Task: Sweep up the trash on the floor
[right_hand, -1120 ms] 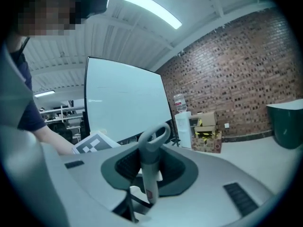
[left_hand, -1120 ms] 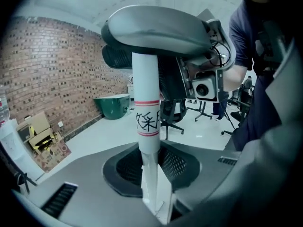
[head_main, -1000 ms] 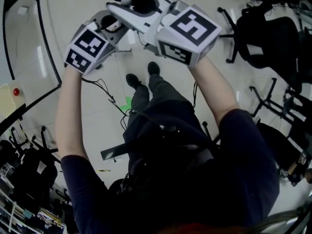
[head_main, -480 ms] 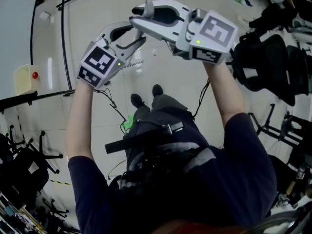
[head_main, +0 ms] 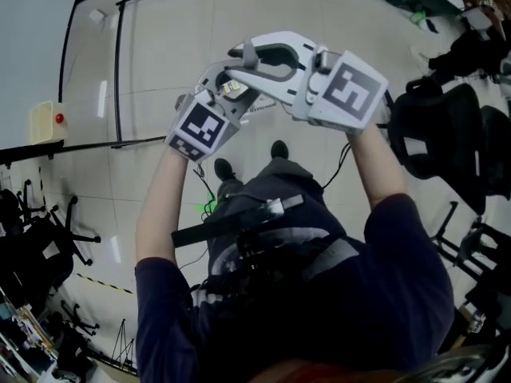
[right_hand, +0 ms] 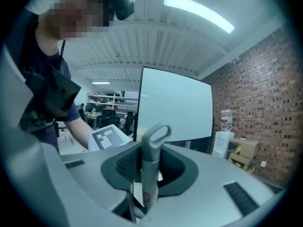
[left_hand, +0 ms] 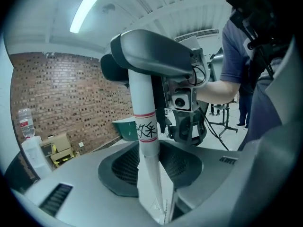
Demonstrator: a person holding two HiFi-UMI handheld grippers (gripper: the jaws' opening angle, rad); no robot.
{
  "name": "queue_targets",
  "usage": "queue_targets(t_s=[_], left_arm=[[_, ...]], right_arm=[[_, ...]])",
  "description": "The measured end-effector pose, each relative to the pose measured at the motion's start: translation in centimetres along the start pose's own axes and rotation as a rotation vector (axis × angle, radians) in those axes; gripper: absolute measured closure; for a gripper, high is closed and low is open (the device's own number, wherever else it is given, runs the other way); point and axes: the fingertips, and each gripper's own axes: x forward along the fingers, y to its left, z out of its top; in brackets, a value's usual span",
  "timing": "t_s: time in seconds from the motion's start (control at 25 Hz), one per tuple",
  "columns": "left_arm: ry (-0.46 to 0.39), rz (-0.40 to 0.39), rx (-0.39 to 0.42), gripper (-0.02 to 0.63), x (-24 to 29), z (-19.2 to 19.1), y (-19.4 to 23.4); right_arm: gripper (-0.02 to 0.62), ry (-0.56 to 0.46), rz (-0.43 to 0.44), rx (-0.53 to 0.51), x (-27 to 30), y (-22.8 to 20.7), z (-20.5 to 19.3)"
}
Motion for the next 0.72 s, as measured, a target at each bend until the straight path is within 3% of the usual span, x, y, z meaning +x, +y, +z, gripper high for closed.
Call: queue_targets(t_s=[0.12, 0.24, 0.4, 0.56, 0.72], left_arm=[[0.006, 0.018, -0.008, 0.507, 4.0, 0.4, -1.7], [0.005, 0.084, -0.05, 0.511, 7.8, 0.8, -2.2], [0.028, 0.159, -0.118, 0.511, 10.4, 0.2, -1.5], [0.03, 0.185, -0.198, 0.515, 11.4, -1.4, -0.8], [0.042, 0.194, -0.258, 0.521, 11.9, -4.2, -0.3]], right_arm=[[0.5, 0.012, 0.158, 0.013, -3.5, -0.5, -1.9], [0.499, 0.014, 0.27, 0.021, -6.4, -1.9, -3.5], [0.499, 0.038, 0.351, 0.026, -7.1, -3.6, -5.2], [0.499, 0.067, 0.411, 0.035, -6.2, -4.2, -6.9], [0.497, 0.161, 0.473, 0.03, -4.5, -4.2, -9.8]])
